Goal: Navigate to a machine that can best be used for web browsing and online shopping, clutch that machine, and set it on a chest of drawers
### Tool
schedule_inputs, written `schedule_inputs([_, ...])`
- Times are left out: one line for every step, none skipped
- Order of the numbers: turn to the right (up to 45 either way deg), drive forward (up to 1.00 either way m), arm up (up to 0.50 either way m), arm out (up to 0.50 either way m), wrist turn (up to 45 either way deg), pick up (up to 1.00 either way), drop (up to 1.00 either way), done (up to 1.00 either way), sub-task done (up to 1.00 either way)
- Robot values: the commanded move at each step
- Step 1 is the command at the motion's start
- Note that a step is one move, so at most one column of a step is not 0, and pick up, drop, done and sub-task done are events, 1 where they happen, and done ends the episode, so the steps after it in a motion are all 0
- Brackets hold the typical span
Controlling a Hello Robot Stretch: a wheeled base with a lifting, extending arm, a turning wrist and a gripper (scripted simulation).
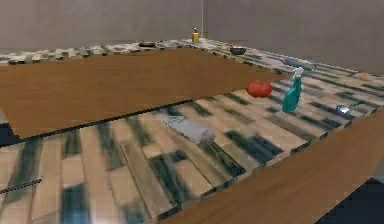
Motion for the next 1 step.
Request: schedule_inputs([45.0,0.00,0.00,0.00,0.0,0.00,0.00,0.00,0.00])
